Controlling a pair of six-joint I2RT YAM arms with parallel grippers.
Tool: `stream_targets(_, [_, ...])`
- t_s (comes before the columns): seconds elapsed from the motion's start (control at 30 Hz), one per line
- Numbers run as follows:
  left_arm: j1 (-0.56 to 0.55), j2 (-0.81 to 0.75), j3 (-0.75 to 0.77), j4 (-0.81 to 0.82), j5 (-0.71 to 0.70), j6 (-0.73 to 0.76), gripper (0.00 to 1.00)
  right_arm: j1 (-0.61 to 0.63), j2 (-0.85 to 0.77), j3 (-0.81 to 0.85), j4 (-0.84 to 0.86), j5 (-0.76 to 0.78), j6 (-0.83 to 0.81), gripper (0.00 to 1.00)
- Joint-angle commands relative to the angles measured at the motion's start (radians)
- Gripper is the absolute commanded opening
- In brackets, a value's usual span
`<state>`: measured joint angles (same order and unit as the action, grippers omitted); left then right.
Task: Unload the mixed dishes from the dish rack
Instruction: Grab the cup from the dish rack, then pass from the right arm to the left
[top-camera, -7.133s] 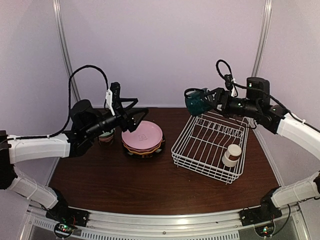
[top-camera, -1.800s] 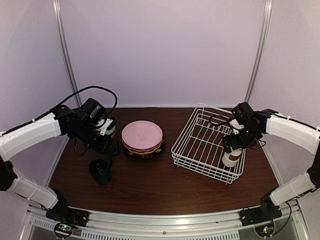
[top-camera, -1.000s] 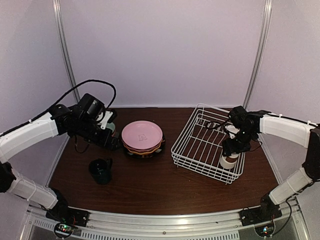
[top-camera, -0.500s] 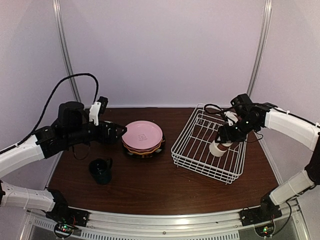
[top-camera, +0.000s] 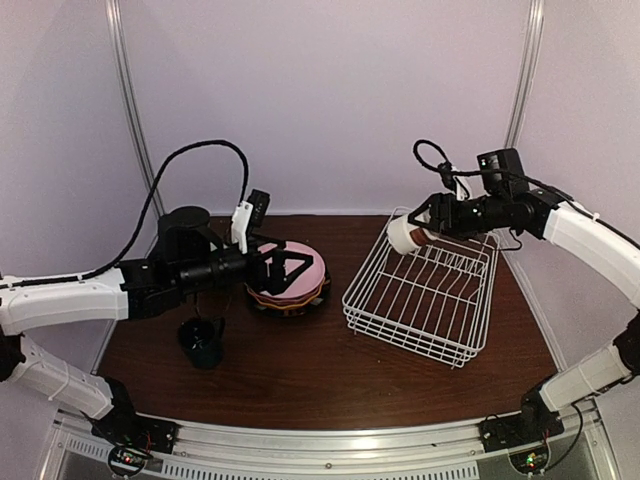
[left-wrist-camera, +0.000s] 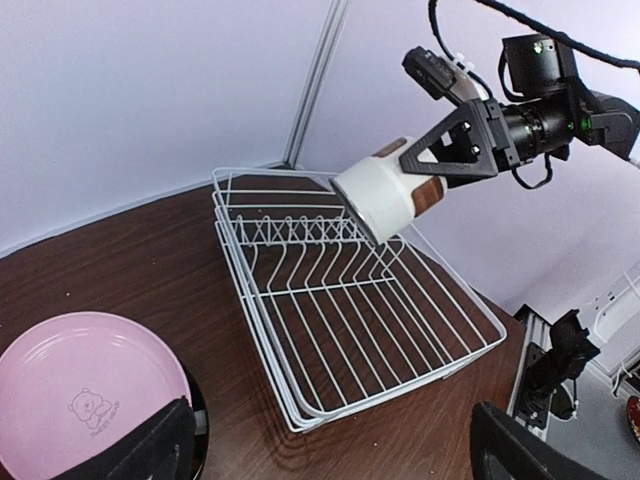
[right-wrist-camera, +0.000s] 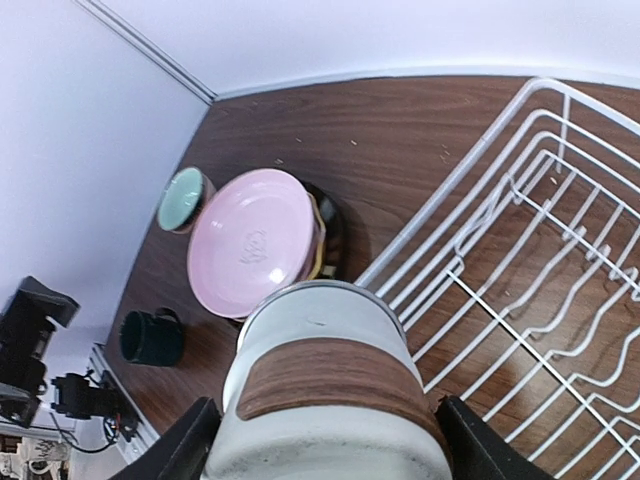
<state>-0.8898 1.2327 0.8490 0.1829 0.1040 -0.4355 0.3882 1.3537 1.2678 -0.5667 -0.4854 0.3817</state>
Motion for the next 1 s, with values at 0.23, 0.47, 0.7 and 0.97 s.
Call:
stream_targets(0.23, [-0.068,0.095,0.084,0.288,0.084,0.073,0.97,0.080,-0.056,-0.003,0.425,-0.263,0.224,0.51])
stream_targets(0.47, [-0.084,0.117,0.108,0.354,0.132,0.119,0.92,0.165,-0.048,-0.030,0.547,-0.332,0.271,0.51])
stream_targets(0.7, [-0.090,0.151,0.177,0.340,0.170,0.162,0.75,0.231,-0.023,-0.038,0.600,-0.357,0.284,0.51])
stream_targets(0.97, [-0.090,0.166,0.194,0.393,0.228,0.141,0.39,0.263,-0.007,-0.085,0.742,-0.410,0.372,0.51])
